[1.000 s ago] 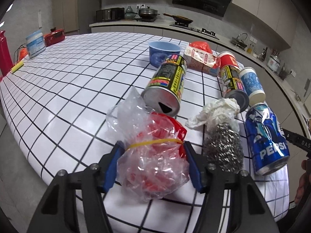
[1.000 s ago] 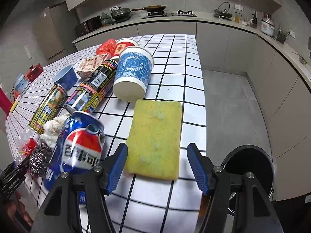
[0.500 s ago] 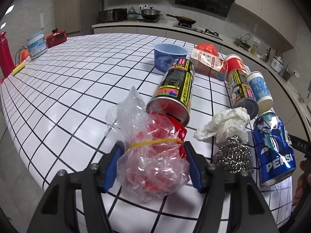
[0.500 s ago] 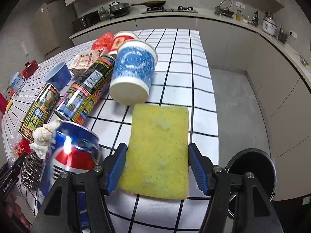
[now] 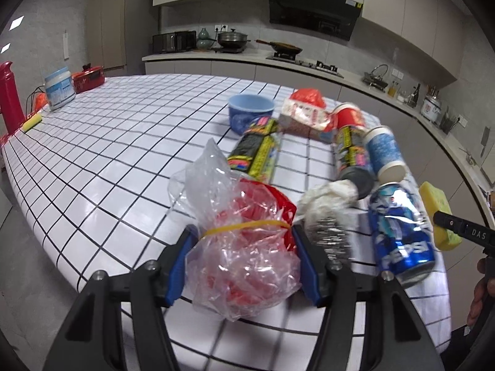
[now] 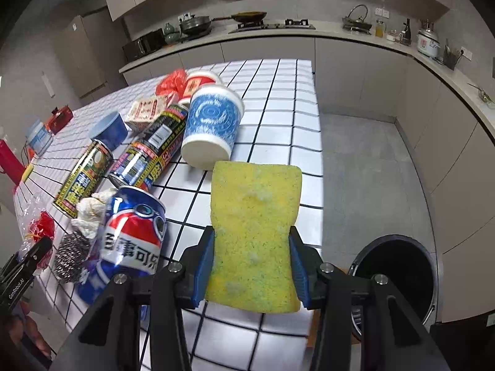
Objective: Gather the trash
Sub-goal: 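Carry the bag and sponge in both tools over the black bin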
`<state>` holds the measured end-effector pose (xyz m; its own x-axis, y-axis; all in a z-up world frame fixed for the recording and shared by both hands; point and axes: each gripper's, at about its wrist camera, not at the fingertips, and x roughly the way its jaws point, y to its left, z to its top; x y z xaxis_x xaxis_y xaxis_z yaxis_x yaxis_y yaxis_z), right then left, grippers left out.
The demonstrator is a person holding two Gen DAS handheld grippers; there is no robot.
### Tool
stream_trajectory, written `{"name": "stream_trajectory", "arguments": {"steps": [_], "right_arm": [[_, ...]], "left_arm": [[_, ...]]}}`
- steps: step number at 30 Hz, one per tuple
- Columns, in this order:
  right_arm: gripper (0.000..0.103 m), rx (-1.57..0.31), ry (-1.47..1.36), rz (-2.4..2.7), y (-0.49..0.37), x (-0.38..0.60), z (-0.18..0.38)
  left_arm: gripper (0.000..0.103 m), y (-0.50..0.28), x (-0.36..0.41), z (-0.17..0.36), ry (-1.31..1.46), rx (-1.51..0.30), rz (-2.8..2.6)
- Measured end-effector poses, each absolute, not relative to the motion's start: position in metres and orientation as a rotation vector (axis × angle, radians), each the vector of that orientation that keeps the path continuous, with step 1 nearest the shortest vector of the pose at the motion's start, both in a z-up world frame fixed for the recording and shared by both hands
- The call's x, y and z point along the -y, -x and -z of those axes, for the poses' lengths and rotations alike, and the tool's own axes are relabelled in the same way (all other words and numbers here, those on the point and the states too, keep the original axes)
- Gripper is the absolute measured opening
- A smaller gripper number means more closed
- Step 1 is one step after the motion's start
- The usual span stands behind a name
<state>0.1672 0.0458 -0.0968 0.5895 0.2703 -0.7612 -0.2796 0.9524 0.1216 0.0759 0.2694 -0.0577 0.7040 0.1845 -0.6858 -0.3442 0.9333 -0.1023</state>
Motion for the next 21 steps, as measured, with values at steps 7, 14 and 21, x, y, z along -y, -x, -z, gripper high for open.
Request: {"name": "stream_trajectory", "arguments": {"steps": [7, 14, 21], "right_arm": [[0.047, -0.844, -0.013, -0.302, -0.147, -0.002, 0.076], [0.047, -0.842, -0.03, -0.236, -0.125, 0.066, 0.073], [0.047, -0.862, -0.031, -0.185, -0.104, 0.131, 0.09]], "left_arm": [[0.062, -0.072, -0.219, 0.03, 0.208, -0.689, -0.223], [0.062, -0.077, -0.145, 0.019, 0.182, -0.679, -0.089], [0.062, -0.094, -0.065, 0.026, 0.165, -0.717, 0.065]]}}
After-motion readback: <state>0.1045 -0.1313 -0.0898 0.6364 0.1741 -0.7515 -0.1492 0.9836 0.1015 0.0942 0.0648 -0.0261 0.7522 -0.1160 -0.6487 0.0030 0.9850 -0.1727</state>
